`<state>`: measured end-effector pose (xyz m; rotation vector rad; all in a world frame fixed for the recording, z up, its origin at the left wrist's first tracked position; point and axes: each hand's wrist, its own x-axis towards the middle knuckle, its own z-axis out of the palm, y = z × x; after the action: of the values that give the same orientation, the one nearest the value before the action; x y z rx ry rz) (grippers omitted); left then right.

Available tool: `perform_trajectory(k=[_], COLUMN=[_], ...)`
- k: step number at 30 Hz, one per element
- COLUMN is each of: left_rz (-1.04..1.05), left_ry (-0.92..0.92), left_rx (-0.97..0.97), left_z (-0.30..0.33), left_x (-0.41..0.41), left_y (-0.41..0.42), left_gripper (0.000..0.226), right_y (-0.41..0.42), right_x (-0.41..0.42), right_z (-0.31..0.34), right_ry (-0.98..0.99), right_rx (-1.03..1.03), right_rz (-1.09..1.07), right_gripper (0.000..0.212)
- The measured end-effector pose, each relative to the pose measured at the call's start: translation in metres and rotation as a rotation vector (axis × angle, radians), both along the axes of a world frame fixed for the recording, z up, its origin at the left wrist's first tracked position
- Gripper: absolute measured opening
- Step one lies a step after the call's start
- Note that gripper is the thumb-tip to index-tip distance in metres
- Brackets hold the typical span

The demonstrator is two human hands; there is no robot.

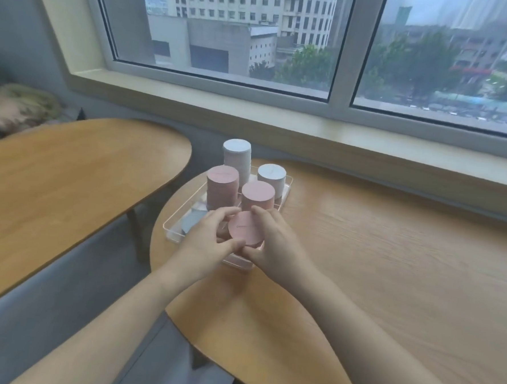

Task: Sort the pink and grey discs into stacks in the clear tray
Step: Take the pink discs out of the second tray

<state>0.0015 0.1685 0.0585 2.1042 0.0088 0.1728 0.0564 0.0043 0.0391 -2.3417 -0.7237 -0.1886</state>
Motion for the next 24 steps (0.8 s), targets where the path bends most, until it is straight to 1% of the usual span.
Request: perform_trajectory(k=[5,8,12,16,18,21,24], left_rz=[0.019,0.011,0.007,0.018,0.015,-0.001,0.005], left_ry=[-0.01,-0.005,0.004,0.062,0.099,0.13,0.108], left_rx=[0.136,0.169,0.237,0.261,0.318,0.465,0.507], left_z=[-0.006,-0.01,-0.018,-0.017,-0.016,-0.012,-0.012], left_x=[0.008,0.011,0.014,0.016,0.019,0.021,0.022], left_y=[0.002,0.003,0.005,0.006,0.005,0.0,-0.006], left_gripper=[0.046,0.045,0.043,0.039,0.038,0.039,0.038], right_y=[0.002,0.002,0.0,-0.002,-0.003,-0.003,-0.004], right_x=[0.004,0.008,0.014,0.018,0.018,0.015,0.013], right_z=[-0.001,-0.003,-0.007,-0.011,-0.014,-0.019,-0.027], right_ry=[-0.003,-0.022,0.008,0.014,-0.007,-0.027,-0.081], right_rx=[-0.077,-0.154,-0.178,-0.226,-0.239,-0.226,-0.209], right_rz=[0.004,0.003,0.017,0.041,0.043,0.049,0.041], right_gripper=[0.057,0.051,0.053,0.053,0.051,0.049,0.05])
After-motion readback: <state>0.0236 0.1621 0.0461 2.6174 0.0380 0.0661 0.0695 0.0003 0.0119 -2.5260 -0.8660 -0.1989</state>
